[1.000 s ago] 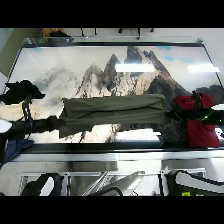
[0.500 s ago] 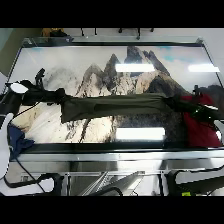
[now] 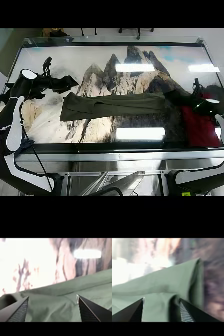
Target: Fold the shirts.
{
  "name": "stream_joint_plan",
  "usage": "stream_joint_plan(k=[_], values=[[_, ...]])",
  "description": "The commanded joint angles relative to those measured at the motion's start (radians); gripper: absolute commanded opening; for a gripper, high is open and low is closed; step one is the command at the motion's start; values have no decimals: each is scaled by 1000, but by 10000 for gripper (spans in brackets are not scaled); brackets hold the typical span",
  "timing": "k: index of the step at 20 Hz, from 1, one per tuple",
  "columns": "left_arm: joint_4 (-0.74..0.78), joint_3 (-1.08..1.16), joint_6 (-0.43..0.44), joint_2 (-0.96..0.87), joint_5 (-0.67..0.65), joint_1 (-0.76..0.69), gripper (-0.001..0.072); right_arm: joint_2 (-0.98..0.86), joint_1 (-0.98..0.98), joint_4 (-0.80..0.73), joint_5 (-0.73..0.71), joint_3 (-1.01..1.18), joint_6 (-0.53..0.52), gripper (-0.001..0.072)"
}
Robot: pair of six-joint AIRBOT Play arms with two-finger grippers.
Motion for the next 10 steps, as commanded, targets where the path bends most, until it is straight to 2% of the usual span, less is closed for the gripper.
stream_joint_plan(k=[1, 4, 8, 9, 10], values=[[-2, 121, -22, -16, -75, 0, 665, -17, 2, -220, -3, 113, 144, 660], [-1, 179, -47, -16, -145, -29, 665, -72, 21, -217, 42, 120, 143, 671], [-1, 192, -83, -16, -166, -79, 663, -144, 80, -217, 70, 120, 143, 670], [-2, 192, -83, -16, -169, -93, 521, -154, 100, -217, 67, 121, 142, 666], [-1, 192, -78, -16, -171, -106, 217, -162, 122, -217, 54, 121, 142, 659]])
